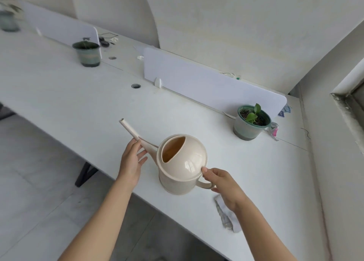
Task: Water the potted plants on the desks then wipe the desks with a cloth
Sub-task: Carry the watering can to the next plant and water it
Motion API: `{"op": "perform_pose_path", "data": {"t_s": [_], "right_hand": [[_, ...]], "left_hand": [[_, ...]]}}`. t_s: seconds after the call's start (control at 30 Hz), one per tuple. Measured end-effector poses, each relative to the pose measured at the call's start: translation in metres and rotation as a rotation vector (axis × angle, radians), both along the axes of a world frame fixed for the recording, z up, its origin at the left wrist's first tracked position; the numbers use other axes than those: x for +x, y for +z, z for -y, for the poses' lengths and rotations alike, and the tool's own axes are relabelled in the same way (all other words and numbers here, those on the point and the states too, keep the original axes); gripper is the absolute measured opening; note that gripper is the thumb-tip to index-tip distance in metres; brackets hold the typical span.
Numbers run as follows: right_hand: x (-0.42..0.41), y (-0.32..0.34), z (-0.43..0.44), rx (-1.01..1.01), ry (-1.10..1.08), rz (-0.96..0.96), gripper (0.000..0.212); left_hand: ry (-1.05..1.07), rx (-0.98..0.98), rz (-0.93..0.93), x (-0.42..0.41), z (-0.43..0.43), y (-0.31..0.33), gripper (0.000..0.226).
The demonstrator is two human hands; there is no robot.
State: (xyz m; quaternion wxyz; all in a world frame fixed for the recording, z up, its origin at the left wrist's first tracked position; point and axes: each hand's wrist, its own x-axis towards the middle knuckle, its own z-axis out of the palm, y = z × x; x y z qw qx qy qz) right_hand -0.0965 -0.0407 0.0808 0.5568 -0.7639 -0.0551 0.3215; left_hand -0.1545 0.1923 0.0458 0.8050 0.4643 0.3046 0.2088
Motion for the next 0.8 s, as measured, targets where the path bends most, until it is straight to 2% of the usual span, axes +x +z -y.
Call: {"op": "perform_pose_path", "data": {"t_s": [0.17, 0.37, 0.43, 0.6, 0.8], "right_hand": [[-0.035, 0.019, -0.017, 0.016, 0.140, -0.019, 0.030], [-0.082, 0.015, -0.048, 0.034, 0.331, -0.054, 0.031], [-0.120, 0.018, -0.079, 0.004, 0.476, -0.094, 0.031], [-0.134, 0.016, -0.096, -0.014, 0.568, -0.099, 0.028], [-0.175, 0.018, -0.165, -0.086, 0.665, -0.030, 0.032]], "left_hand": [[0.235, 0.011, 0.007, -0.078, 0.000, 0.019, 0.016], [0.466, 0.019, -0.030, -0.177, 0.005, 0.022, 0.014], [0.605, 0.014, -0.057, -0.237, -0.006, 0.021, 0.014], [0.640, 0.019, -0.091, -0.263, -0.014, 0.024, 0.019], [0.706, -0.016, -0.087, -0.328, -0.060, 0.015, 0.023]]}}
